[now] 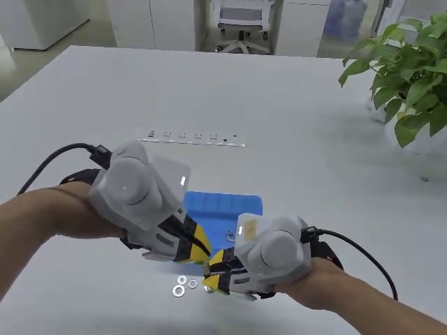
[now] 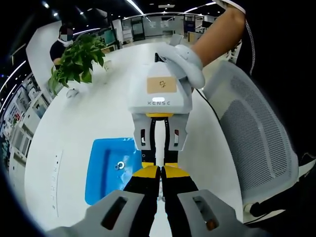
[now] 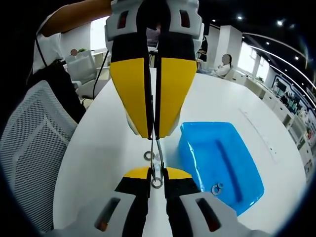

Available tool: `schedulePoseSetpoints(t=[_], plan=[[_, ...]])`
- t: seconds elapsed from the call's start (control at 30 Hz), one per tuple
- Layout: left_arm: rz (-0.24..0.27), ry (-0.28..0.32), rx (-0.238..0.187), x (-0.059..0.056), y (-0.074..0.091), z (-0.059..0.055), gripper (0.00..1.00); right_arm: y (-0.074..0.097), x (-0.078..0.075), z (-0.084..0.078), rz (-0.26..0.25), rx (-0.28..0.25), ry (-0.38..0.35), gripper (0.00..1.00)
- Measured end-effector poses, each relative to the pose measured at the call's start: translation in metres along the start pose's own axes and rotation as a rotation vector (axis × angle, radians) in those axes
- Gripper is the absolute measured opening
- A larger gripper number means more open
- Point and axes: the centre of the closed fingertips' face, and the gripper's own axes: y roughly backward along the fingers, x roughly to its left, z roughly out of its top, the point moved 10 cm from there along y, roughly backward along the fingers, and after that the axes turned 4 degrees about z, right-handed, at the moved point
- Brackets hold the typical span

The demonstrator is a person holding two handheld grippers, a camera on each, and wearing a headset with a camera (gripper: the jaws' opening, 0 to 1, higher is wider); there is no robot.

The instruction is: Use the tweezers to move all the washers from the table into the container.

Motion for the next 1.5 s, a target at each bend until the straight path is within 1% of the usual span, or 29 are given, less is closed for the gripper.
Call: schedulePoseSetpoints(t=[0.37,0.77,1.0,1.27,1.5], plan=[[-0.015,0.009,0.007,-0.003,-0.006,-0.005,0.05,-0.006,0.005,-0.005,0.012,0.001,-0.020,0.12],[-0.024,0.014,0.010,-0.004,-0.012,-0.007,0.05,-0.009,0.005,-0.011,0.018,0.008,-0.029,0.12],[-0.026,0.017,-0.001,-0.001,-0.013,-0.006,0.05,-0.010,0.003,-0.012,0.021,0.011,-0.034,0.12],[-0.024,0.022,-0.004,0.002,-0.013,-0.006,0.05,-0.010,0.003,-0.013,0.020,0.009,-0.041,0.11],[-0.025,0.021,-0.005,0.002,-0.014,-0.006,0.05,-0.010,0.004,-0.013,0.021,0.010,-0.044,0.10]])
